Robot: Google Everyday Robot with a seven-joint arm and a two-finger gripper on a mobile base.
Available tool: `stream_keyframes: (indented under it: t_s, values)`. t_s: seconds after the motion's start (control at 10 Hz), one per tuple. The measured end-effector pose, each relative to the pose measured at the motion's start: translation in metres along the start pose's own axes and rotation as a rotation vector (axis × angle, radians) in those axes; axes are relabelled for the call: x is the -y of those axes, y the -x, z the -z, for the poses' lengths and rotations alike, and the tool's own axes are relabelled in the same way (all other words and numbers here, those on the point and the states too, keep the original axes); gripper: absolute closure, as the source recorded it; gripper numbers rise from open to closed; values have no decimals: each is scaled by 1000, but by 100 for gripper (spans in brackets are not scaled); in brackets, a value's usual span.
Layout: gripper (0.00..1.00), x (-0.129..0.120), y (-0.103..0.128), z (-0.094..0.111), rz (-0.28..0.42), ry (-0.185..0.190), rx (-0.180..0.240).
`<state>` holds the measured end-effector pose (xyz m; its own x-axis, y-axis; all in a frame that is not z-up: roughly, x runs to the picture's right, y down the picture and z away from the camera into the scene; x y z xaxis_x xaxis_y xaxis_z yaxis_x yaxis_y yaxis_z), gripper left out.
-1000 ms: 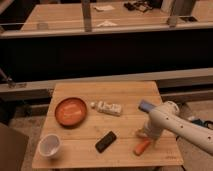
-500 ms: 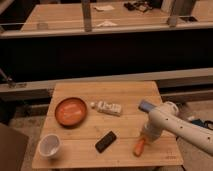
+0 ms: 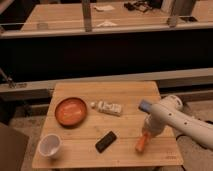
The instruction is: Place the pepper in the ceramic cup
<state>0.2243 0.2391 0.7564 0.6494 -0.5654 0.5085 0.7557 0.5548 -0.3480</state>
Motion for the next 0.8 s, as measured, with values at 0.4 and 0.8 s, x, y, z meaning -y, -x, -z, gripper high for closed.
stream_keyframes:
  t_s: [0.4,0.8]
  values:
    - [100,38,8,36,72,5,-32]
    - [100,55,15,52,113,15,-51]
